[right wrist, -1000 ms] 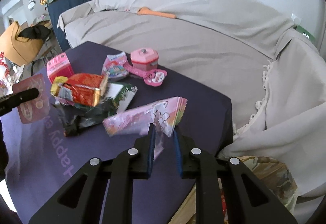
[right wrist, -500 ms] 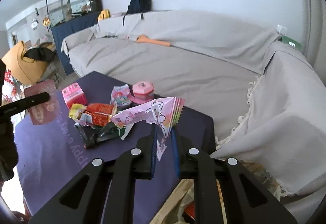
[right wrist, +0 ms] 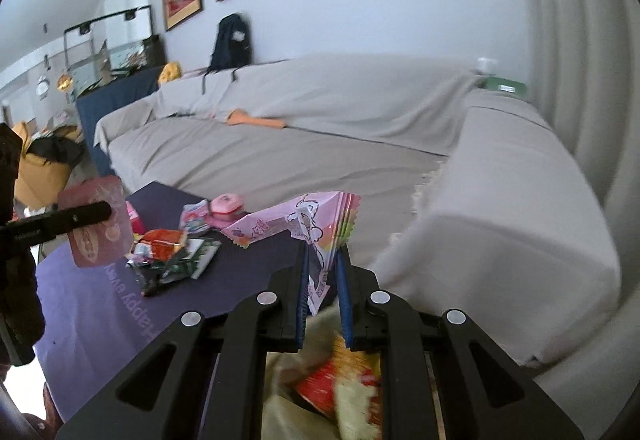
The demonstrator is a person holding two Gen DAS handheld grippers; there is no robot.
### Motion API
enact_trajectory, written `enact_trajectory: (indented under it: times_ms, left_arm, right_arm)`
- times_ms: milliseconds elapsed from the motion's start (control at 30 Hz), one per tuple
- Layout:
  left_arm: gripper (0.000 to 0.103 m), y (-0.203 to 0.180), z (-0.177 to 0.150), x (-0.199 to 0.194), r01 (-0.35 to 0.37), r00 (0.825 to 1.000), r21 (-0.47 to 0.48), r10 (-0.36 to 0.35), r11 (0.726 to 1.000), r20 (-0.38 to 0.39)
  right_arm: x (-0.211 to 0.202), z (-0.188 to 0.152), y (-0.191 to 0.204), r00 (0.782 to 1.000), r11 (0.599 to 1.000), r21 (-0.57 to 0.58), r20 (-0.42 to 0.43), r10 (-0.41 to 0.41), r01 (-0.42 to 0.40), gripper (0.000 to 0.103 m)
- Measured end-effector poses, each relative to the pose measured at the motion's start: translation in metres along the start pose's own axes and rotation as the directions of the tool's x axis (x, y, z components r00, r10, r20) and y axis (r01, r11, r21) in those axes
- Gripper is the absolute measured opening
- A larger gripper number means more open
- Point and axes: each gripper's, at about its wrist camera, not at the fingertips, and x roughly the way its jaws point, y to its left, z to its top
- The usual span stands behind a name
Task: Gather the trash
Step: 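Carry the red and pink wrappers over the trash basket with both tools, then open both tools to drop the wrappers into the basket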
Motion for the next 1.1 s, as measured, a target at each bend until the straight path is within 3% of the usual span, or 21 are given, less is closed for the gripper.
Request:
enact_trajectory:
  times_ms: [133,267,533,633,667,700,833,1100]
  left_arm:
    - [0.004,-0.040,-0.003,0.026,0.062,0.997,0.048,-0.060,0.997,-0.044]
    - [0.004,-0.079,-0.011,0.053,0.124,0.988,0.089,-0.115,0.988,-0.099]
    - [0.004,-0.131,-0.041,0.119,0.269,0.939,0.094,-0.239,0.959,-0.248]
    - [0.014,-0.135,-0.046,0.142,0.305,0.914,0.055,-0.276,0.951,-0.296]
    - [0.026,-0.135,-0.048,0.147,0.304,0.911,0.046,-0.276,0.952,-0.307]
    - [0.033,-0.132,-0.049,0.151,0.297,0.911,0.037,-0.272,0.954,-0.310]
    - [0.041,-0.115,-0.048,0.149,0.263,0.923,0.020,-0.246,0.964,-0.297]
    - [0.048,-0.055,-0.047,0.113,0.111,0.974,0.031,-0.103,0.993,-0.202]
  right_arm:
    - [-0.023,-0.012,-0.031,0.995,0.995,0.014,0.029,-0.100,0.100,0.014]
    - [-0.034,-0.024,-0.056,0.990,0.988,0.072,0.029,-0.138,0.136,0.014]
    - [-0.042,-0.046,-0.083,0.977,0.970,0.134,0.032,-0.210,0.204,0.014]
    - [-0.037,-0.055,-0.087,0.976,0.966,0.146,0.007,-0.217,0.213,0.014]
    - [-0.036,-0.057,-0.086,0.976,0.966,0.147,0.001,-0.216,0.214,0.014]
    - [-0.035,-0.059,-0.085,0.977,0.966,0.145,-0.008,-0.213,0.212,0.014]
    - [-0.028,-0.065,-0.081,0.979,0.970,0.130,-0.029,-0.203,0.205,0.014]
    - [-0.008,-0.067,-0.062,0.987,0.982,0.112,-0.062,-0.147,0.153,0.014]
